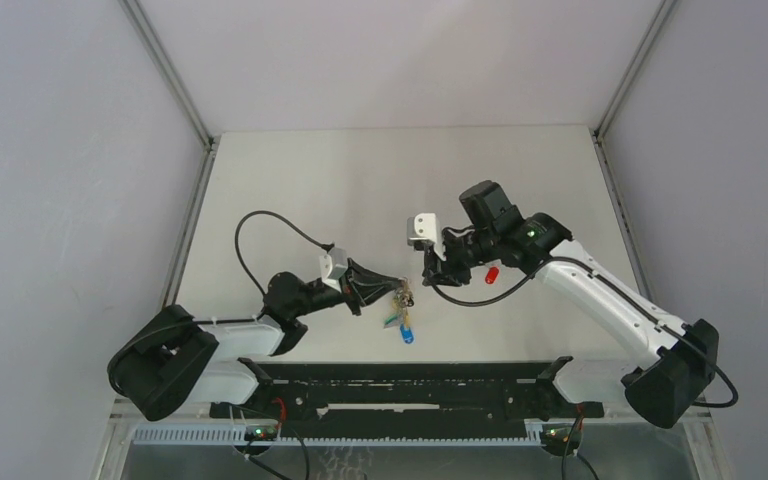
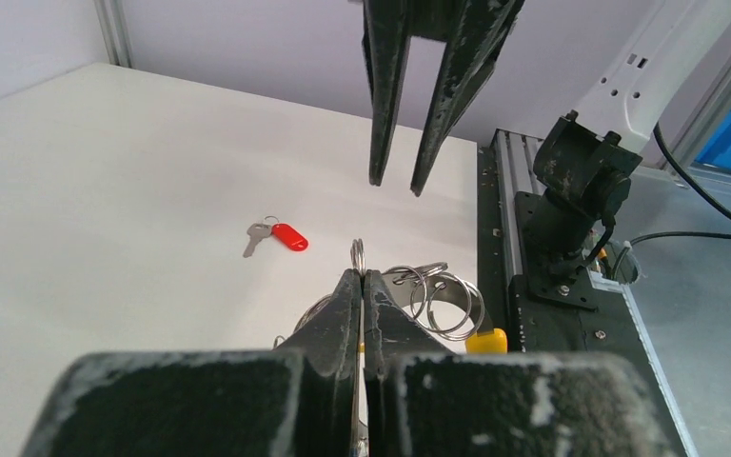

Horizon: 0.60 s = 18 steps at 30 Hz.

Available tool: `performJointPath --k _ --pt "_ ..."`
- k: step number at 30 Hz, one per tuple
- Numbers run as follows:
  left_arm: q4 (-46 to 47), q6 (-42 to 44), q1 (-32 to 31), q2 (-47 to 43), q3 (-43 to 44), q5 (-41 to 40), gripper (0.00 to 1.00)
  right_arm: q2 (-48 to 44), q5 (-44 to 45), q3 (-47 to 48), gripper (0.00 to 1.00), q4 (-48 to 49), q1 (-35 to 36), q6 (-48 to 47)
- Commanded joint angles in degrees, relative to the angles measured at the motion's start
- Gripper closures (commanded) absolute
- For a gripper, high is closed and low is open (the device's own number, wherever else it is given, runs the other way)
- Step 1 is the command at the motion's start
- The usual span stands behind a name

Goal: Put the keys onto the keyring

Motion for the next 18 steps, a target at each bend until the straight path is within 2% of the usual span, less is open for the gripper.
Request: performJointPath --k 1,10,18 --pt "5.4 -1.3 0.2 -0.5 0.3 -0.9 1.00 -1.0 -11.4 -3.9 0.80 9.7 -3.8 2.2" --pt "5.5 -1.7 0.2 -0.1 0.8 0.5 1.00 2.1 -19.5 -5.9 0.80 14.5 -6.6 1.8" --pt "5.6 -1.9 0.2 -0.2 1.0 1.4 1.00 5.1 -22.0 -5.9 0.80 15.3 -6.7 1.1"
